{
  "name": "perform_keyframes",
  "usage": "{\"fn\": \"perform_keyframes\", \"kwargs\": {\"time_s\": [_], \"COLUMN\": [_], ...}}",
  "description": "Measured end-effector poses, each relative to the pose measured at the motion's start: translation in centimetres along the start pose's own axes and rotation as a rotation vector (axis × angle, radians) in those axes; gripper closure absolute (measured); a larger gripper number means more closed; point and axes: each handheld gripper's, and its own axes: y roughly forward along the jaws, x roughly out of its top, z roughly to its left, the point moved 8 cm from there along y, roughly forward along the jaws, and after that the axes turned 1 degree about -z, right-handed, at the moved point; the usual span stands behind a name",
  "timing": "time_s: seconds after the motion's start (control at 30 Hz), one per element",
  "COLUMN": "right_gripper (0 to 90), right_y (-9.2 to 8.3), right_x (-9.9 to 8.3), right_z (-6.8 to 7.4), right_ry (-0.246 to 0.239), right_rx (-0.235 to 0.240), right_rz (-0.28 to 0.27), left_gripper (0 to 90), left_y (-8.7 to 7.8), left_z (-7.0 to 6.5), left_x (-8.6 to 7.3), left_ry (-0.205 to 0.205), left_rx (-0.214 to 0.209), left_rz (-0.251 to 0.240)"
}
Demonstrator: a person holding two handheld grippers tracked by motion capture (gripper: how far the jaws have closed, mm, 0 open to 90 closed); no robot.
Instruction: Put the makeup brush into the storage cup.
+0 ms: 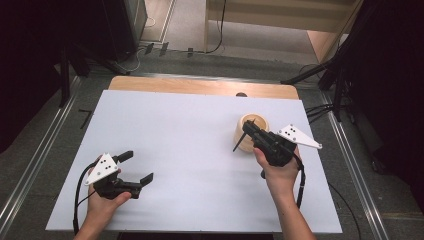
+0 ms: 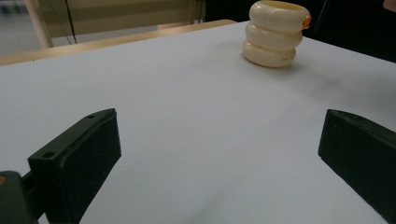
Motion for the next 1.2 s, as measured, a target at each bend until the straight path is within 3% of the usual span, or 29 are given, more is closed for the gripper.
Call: {"fn": "perform_keyframes", "kwargs": {"time_s": [0.63, 1.2], "right_gripper": [84.8, 84.8], "right_y": [-0.1, -0.7], "right_x": [1.1, 2.7], "right_z": [-1.2, -2.1], "right_ry": [-0.021, -0.038], "right_rx": [-0.038, -0.065], "right_rz": [-0.028, -0.06], "left_gripper": [0.0, 0.0], "left_y": [-2.2, -3.0], "left_z": [1.7, 1.9], "left_x": [-0.8, -1.2], "left_ry": [-0.036, -0.036], "left_rx": [0.04, 0.078], "left_rz": [-0.019, -0.033]}}
